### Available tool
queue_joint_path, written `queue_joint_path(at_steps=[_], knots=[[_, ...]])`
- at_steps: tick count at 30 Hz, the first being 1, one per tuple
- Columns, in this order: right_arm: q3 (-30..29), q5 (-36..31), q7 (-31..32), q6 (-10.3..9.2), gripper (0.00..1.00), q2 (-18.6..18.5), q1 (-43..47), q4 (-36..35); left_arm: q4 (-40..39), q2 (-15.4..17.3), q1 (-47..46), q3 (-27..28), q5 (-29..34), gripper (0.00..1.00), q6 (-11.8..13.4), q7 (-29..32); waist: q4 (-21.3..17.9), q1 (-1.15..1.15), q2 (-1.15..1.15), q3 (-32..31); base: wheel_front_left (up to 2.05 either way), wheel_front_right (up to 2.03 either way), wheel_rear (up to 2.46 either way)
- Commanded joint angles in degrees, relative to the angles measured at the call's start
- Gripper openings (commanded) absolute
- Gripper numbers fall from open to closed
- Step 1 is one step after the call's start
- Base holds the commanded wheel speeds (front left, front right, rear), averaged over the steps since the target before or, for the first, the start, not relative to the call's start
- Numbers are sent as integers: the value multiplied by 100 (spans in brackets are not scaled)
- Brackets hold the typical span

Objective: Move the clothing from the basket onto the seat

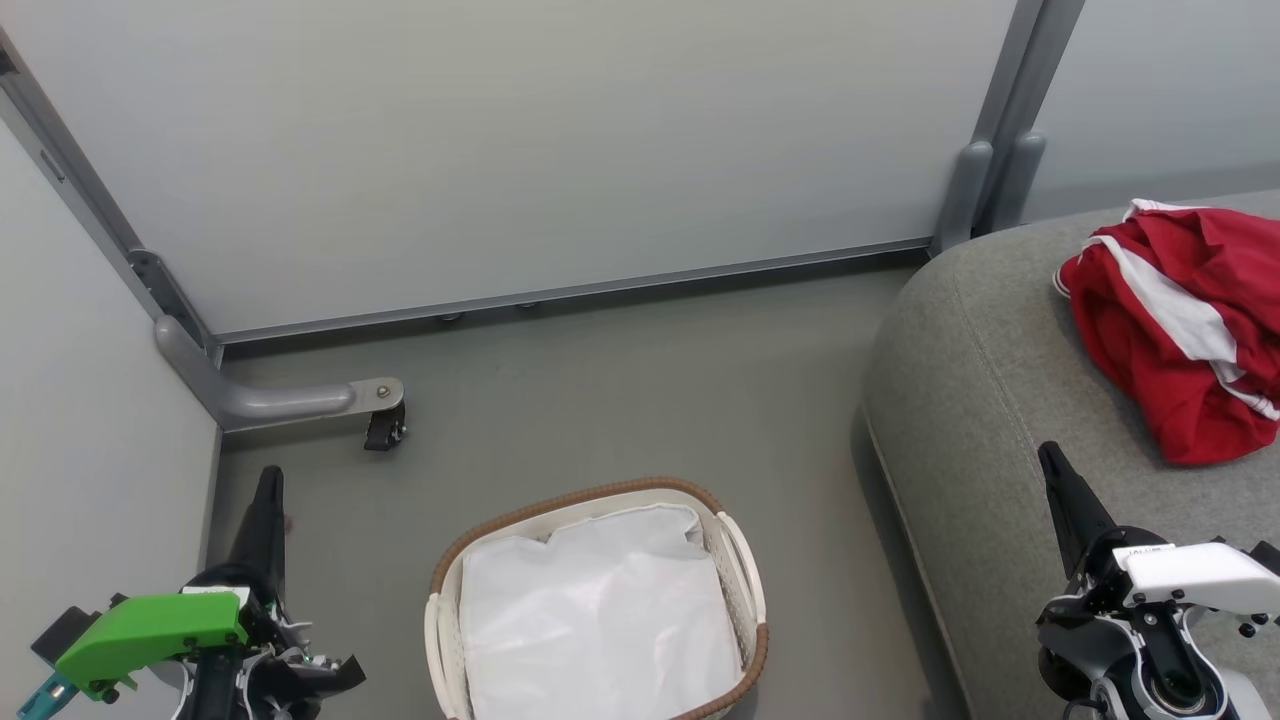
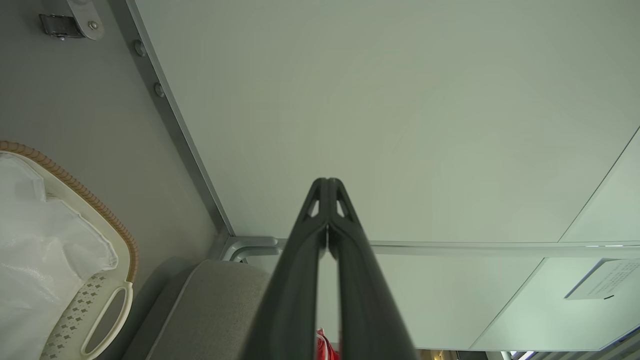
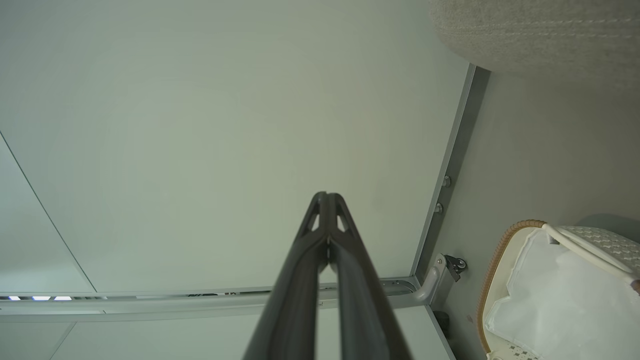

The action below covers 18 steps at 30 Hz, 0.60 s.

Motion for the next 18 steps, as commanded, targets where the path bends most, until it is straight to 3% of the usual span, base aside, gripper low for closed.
queue_joint_path(at_steps=[1, 18], knots=[[-15, 19, 8, 0, 0, -36, 61, -15, -3, 38, -67, 15, -18, 0, -30, 23, 0, 0, 0, 0, 0, 0, 0], [-13, 20, 8, 0, 0, -36, 61, -14, -4, 38, -66, 15, -17, 0, -30, 22, 0, 0, 0, 0, 0, 0, 0]])
